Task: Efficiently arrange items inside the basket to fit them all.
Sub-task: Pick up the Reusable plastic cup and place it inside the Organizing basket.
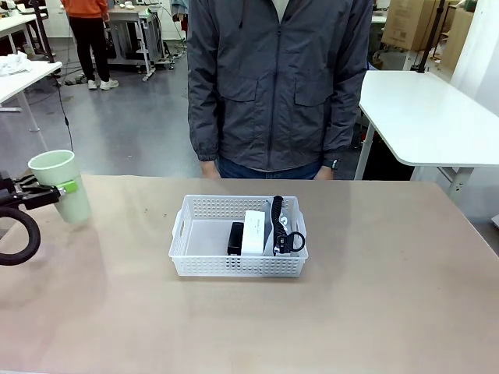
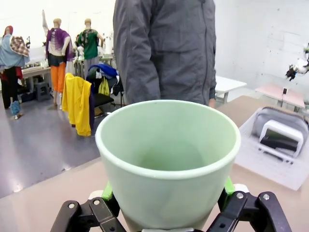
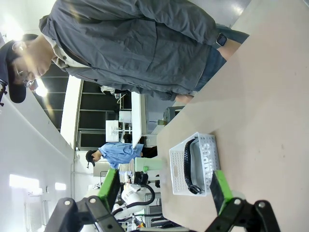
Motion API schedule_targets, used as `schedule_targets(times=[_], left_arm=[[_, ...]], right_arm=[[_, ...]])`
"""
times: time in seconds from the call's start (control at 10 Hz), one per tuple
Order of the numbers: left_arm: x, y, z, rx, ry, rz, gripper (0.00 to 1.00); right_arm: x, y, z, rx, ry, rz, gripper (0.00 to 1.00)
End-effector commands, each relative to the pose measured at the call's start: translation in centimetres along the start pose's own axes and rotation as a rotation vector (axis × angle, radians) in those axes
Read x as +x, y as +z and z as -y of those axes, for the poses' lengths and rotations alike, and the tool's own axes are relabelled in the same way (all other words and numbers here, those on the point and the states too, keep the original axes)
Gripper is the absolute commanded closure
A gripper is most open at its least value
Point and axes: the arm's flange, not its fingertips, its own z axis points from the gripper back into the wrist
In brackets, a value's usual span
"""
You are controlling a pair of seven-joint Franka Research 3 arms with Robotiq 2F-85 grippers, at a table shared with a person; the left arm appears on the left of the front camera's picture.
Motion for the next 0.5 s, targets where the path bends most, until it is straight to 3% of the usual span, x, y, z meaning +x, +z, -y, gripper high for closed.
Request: schedule_targets(times=[0.0,0.1,0.2,0.3,0.4], left_arm=[[5.9,2.4,3.6,-0.058,0.094,0.012,0.66],[8.9,3.6,5.6,-0.105,0.152,-0.028,0.66],[11.6,4.9,7.8,-0.108,0.094,-0.070,1.00],[14.2,6.5,9.9,-0.072,0.070,-0.089,0.67],[15.8,7.8,11.5,-0.105,0.103,-0.148,1.00]], right_arm=[[0.1,0.0,-0.5,0.028,-0.018,0.009,0.00],[0.1,0.0,-0.5,0.028,-0.018,0.009,0.00],[0.1,0.0,-0.5,0.028,-0.018,0.009,0.00],[0.1,0.0,-0.5,0.028,-0.018,0.009,0.00],[0.1,0.0,-0.5,0.028,-0.018,0.009,0.00]])
